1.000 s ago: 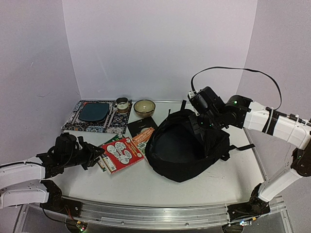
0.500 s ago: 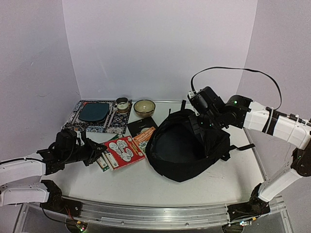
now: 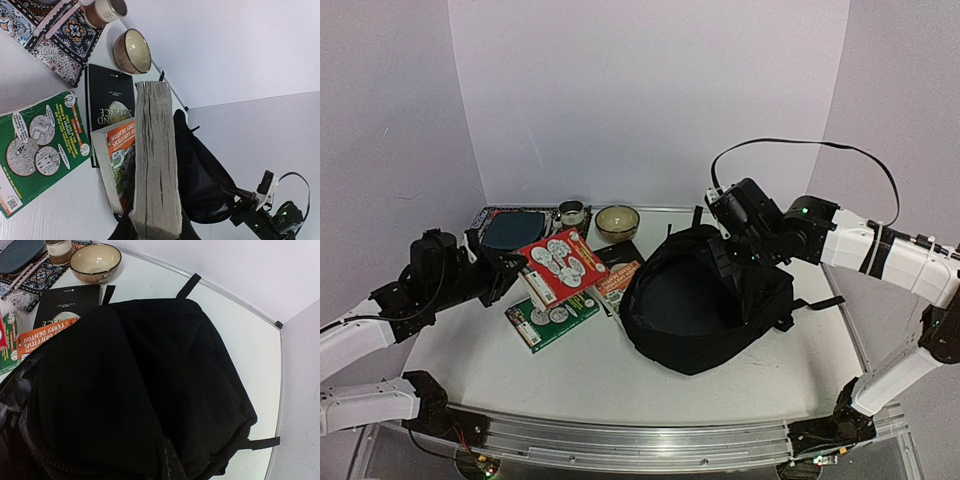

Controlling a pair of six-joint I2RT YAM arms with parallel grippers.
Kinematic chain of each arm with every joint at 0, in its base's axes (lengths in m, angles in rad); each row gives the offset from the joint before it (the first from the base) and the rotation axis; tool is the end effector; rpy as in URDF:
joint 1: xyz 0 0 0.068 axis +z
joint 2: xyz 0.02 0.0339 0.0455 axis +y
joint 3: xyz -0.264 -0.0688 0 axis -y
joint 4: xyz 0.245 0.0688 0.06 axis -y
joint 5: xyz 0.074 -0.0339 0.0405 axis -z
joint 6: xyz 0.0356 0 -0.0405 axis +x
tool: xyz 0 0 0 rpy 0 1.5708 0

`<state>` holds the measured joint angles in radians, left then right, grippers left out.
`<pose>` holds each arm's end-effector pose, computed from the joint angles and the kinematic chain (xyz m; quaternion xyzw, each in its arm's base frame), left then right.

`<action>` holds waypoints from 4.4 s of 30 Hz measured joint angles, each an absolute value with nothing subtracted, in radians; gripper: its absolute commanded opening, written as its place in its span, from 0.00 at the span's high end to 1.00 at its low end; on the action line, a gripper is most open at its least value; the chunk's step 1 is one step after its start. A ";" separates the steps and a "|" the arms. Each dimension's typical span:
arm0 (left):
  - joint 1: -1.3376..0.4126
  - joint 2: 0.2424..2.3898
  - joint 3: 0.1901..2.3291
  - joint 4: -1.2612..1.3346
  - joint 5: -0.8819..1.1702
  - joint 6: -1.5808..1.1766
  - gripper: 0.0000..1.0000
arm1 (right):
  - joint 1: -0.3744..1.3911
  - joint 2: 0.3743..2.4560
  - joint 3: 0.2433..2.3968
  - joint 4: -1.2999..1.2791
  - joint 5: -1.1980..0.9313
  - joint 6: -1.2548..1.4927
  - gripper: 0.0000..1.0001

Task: Pack the student bag
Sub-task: Pick up the book from the book, then place the book in the largest pocket of the bag.

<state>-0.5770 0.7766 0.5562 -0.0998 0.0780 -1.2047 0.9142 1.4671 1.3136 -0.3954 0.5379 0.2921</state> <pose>0.1559 -0.1048 0.2691 -0.2284 0.7776 -0.4747 0.3432 0.2178 0.2528 0.3434 -0.1337 0.8403 0.0765 0.5197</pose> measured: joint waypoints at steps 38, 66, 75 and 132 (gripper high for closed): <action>-0.820 1.172 0.788 0.140 0.273 -1.310 1.00 | 0.910 1.507 1.443 -0.389 0.561 0.335 1.00; -0.912 1.614 1.080 0.218 0.183 -1.382 1.00 | 0.926 1.516 1.432 -0.313 0.353 0.505 1.00; -0.949 1.764 1.176 0.219 0.072 -1.396 1.00 | 0.974 1.514 1.433 -0.313 0.342 0.517 1.00; -0.902 1.396 0.899 -0.026 -0.051 -1.110 0.02 | 0.895 1.325 1.318 -0.458 0.733 0.303 1.00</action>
<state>-0.9020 1.3960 0.8988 -0.0264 -0.0508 -1.1099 0.8949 1.3254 1.3176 -0.4576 0.7331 0.3031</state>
